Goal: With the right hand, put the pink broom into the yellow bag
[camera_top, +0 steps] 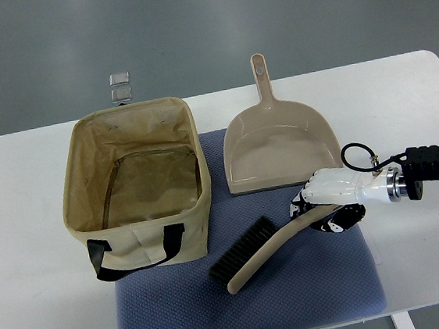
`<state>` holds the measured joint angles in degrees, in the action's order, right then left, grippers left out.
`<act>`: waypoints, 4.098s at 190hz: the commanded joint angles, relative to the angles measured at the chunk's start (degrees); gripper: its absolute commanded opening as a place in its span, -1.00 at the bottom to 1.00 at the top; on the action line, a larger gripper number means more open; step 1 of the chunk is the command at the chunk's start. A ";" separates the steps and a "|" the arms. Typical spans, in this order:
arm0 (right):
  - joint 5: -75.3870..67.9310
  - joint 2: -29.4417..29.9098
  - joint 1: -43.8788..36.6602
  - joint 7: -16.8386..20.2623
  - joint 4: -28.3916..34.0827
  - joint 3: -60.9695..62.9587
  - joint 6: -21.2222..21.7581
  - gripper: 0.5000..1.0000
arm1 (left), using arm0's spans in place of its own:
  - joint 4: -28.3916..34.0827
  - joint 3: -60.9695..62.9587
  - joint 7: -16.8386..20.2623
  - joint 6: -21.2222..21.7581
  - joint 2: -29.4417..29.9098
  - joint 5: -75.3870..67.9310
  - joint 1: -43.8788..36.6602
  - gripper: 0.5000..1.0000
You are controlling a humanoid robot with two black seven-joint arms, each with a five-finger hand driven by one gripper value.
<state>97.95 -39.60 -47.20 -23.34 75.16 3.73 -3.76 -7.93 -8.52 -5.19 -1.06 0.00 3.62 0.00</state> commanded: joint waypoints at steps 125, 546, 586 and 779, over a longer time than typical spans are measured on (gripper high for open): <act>-10.85 -10.76 -4.74 -4.79 -0.01 10.25 -0.11 -1.00 | -0.07 0.00 0.00 0.00 0.00 -0.02 0.00 1.00; -6.11 29.67 -23.99 -1.01 -26.38 12.36 4.20 0.43 | 0.02 0.00 0.00 0.00 0.00 -0.02 0.00 1.00; -11.91 29.58 -16.08 -1.01 -26.56 25.62 4.11 0.44 | 0.02 0.00 0.00 0.00 0.00 -0.02 0.00 1.00; -75.72 33.18 8.27 -1.71 -35.43 49.71 12.72 0.72 | 0.02 0.00 0.00 0.00 0.00 -0.02 0.00 1.00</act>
<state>22.37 -7.47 -39.43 -24.75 40.97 53.30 8.15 -7.92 -8.53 -5.19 -1.06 0.00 3.62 0.00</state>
